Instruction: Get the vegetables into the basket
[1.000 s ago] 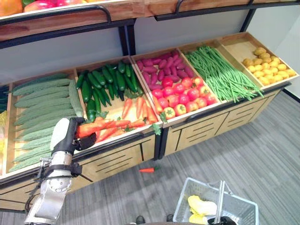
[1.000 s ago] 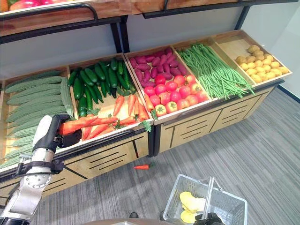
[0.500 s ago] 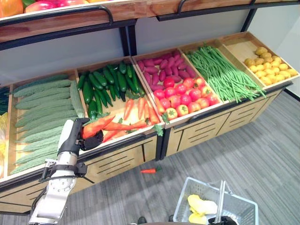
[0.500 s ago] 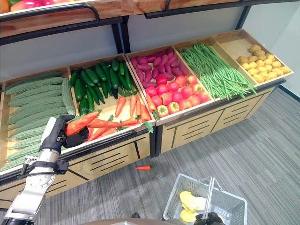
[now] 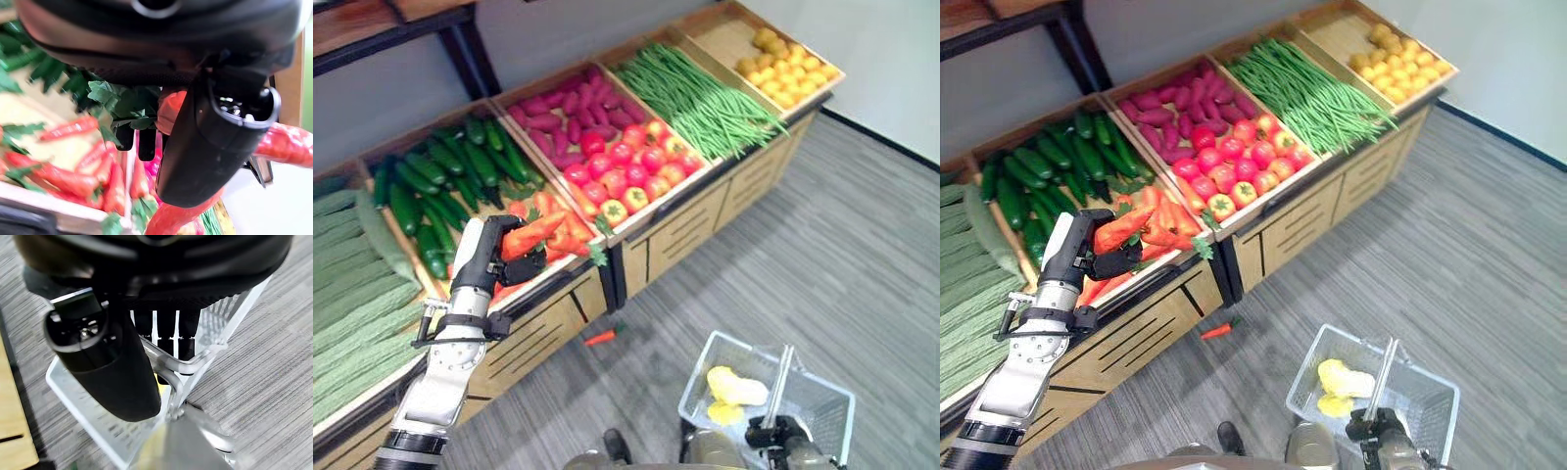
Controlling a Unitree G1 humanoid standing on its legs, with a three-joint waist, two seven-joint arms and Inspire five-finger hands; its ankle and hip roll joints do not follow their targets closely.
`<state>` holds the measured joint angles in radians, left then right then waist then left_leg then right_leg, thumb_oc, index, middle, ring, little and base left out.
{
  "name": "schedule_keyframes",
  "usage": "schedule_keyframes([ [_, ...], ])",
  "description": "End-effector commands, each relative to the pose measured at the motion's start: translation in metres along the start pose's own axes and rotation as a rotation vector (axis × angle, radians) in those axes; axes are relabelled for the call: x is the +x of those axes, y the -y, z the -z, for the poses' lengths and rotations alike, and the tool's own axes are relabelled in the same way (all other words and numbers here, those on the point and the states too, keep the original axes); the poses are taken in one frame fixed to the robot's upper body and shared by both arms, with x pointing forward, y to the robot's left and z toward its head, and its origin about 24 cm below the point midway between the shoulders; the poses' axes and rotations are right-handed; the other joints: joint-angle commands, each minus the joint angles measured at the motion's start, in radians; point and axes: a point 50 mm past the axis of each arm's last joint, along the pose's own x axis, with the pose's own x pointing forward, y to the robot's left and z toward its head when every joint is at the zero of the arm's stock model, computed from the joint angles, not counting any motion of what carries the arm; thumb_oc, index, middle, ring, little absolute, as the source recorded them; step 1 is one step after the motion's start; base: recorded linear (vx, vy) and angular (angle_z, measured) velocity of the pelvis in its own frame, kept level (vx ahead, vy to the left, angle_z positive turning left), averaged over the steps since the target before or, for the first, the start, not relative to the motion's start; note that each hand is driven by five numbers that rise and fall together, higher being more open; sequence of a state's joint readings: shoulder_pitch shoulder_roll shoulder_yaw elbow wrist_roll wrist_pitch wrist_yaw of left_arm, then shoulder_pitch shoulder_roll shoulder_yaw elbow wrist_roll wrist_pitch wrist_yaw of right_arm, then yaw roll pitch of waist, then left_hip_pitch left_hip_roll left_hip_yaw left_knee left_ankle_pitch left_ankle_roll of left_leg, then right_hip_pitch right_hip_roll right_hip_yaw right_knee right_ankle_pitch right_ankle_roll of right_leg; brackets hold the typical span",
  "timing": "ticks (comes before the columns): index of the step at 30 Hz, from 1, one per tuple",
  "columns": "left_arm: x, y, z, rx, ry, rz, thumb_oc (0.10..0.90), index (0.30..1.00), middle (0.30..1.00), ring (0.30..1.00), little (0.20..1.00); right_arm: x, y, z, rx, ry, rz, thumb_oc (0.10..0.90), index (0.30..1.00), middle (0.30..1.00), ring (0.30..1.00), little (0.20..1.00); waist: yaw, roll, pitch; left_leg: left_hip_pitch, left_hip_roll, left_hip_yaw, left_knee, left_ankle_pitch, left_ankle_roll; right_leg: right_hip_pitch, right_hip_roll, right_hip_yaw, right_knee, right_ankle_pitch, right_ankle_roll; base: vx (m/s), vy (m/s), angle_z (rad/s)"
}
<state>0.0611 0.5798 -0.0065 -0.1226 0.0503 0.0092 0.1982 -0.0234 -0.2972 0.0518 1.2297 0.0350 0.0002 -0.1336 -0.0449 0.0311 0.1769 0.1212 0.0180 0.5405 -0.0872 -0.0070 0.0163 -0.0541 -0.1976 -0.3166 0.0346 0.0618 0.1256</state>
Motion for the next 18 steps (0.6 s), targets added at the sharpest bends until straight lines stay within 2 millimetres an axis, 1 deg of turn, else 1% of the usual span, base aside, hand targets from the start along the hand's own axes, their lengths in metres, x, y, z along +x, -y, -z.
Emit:
schedule_keyframes([
  [1,0.005,-0.029,-0.045,-0.008,0.252,-0.123,0.4,0.3,0.3,0.3,0.3,-0.006,0.011,0.043,-0.097,-0.127,0.022,0.4,0.3,0.3,0.3,0.3,-0.001,-0.014,-0.083,0.0,-0.016,-0.111,0.055,-0.125,0.037,-0.029,0.057,0.092,0.041,-0.036,0.006,0.13,-0.206,0.04],
  [5,0.003,-0.026,-0.041,-0.03,0.229,-0.111,0.4,0.3,0.3,0.3,0.3,-0.006,0.014,0.041,-0.118,-0.118,0.023,0.4,0.3,0.3,0.3,0.3,-0.001,-0.022,-0.094,0.012,0.017,-0.118,0.074,-0.129,0.008,0.007,0.087,0.087,0.017,-0.066,-0.012,0.14,-0.245,-0.18],
  [7,0.003,-0.025,-0.041,-0.035,0.226,-0.109,0.4,0.3,0.3,0.3,0.3,-0.006,0.015,0.041,-0.112,-0.119,0.027,0.4,0.3,0.3,0.3,0.3,-0.002,-0.023,-0.093,0.012,0.026,-0.119,0.084,-0.131,0.001,0.012,0.094,0.088,0.019,-0.074,-0.017,0.1,-0.207,0.0],
  [8,0.003,-0.023,-0.039,-0.05,0.217,-0.103,0.4,0.3,0.3,0.3,0.3,-0.005,0.02,0.038,-0.079,-0.108,0.05,0.4,0.3,0.3,0.3,0.3,-0.006,-0.029,-0.087,-0.003,0.055,-0.133,0.146,-0.14,-0.014,0.019,0.115,0.1,0.033,-0.105,-0.038,0.08,-0.2,0.03],
  [9,0.004,-0.023,-0.039,-0.051,0.218,-0.103,0.4,0.3,0.3,0.3,0.3,-0.005,0.02,0.037,-0.078,-0.108,0.05,0.4,0.3,0.3,0.3,0.3,-0.006,-0.029,-0.086,-0.008,0.059,-0.134,0.157,-0.146,-0.016,0.019,0.116,0.099,0.035,-0.107,-0.04,0.12,-0.295,0.15],
  [10,0.005,-0.023,-0.04,-0.053,0.22,-0.104,0.4,0.3,0.3,0.3,0.3,-0.004,0.022,0.036,-0.073,-0.102,0.057,0.4,0.3,0.3,0.3,0.3,-0.004,-0.033,-0.08,-0.032,0.079,-0.143,0.23,-0.153,-0.025,0.025,0.124,0.103,0.044,-0.122,-0.054,0.1,-0.267,0.12],
  [11,0.005,-0.022,-0.04,-0.068,0.222,-0.1,0.4,0.3,0.3,0.3,0.3,-0.003,0.025,0.031,-0.076,-0.088,0.062,0.4,0.3,0.3,0.3,0.3,0.009,-0.039,-0.056,-0.089,0.113,-0.191,0.398,-0.122,-0.048,0.037,0.148,0.123,0.06,-0.141,-0.085,0.06,-0.303,0.14],
  [12,0.004,-0.022,-0.039,-0.076,0.217,-0.105,0.4,0.3,0.3,0.3,0.3,-0.003,0.027,0.03,-0.076,-0.084,0.065,0.4,0.3,0.3,0.3,0.3,0.028,-0.042,-0.036,-0.136,0.103,-0.259,0.49,-0.079,-0.054,0.037,0.16,0.135,0.063,-0.14,-0.107,0.01,-0.177,-0.01],
  [13,0.004,-0.022,-0.039,-0.077,0.215,-0.112,0.4,0.3,0.3,0.3,0.3,-0.003,0.027,0.03,-0.078,-0.087,0.066,0.4,0.3,0.3,0.3,0.3,0.034,-0.043,-0.032,-0.157,0.073,-0.325,0.478,-0.077,-0.05,0.032,0.16,0.147,0.059,-0.138,-0.106,-0.03,0.043,-0.27],
  [14,0.004,-0.022,-0.037,-0.076,0.206,-0.12,0.4,0.3,0.3,0.3,0.3,-0.003,0.026,0.031,-0.086,-0.091,0.062,0.4,0.3,0.3,0.3,0.3,0.041,-0.043,-0.031,-0.164,0.029,-0.408,0.422,-0.105,-0.04,0.027,0.158,0.173,0.052,-0.133,-0.096,0.01,0.141,-0.68],
  [15,0.003,-0.024,-0.036,-0.073,0.204,-0.135,0.4,0.3,0.3,0.3,0.3,-0.003,0.026,0.031,-0.093,-0.091,0.061,0.4,0.3,0.3,0.3,0.3,0.042,-0.048,-0.033,-0.165,0.003,-0.455,0.361,-0.116,-0.029,0.02,0.151,0.193,0.043,-0.118,-0.085,0.03,0.174,-0.82],
  [16,0.002,-0.025,-0.036,-0.073,0.208,-0.149,0.4,0.3,0.3,0.3,0.3,-0.003,0.027,0.03,-0.105,-0.089,0.061,0.4,0.3,0.3,0.3,0.3,0.046,-0.05,-0.035,-0.169,-0.011,-0.493,0.303,-0.127,-0.023,0.011,0.145,0.216,0.036,-0.107,-0.075,0.0,0.17,-0.65],
  [17,0.002,-0.026,-0.036,-0.062,0.209,-0.154,0.4,0.3,0.3,0.3,0.3,-0.003,0.028,0.03,-0.116,-0.095,0.066,0.4,0.3,0.3,0.3,0.3,0.045,-0.05,-0.029,-0.184,-0.009,-0.503,0.283,-0.121,-0.02,0.002,0.14,0.227,0.039,-0.097,-0.07,0.01,0.198,-0.38],
  [18,0.002,-0.028,-0.037,-0.057,0.214,-0.157,0.4,0.3,0.3,0.3,0.3,-0.002,0.028,0.028,-0.112,-0.09,0.066,0.4,0.3,0.3,0.3,0.3,0.044,-0.048,-0.028,-0.185,-0.016,-0.508,0.294,-0.138,-0.011,-0.011,0.136,0.242,0.047,-0.096,-0.065,0.02,0.249,-0.65],
])
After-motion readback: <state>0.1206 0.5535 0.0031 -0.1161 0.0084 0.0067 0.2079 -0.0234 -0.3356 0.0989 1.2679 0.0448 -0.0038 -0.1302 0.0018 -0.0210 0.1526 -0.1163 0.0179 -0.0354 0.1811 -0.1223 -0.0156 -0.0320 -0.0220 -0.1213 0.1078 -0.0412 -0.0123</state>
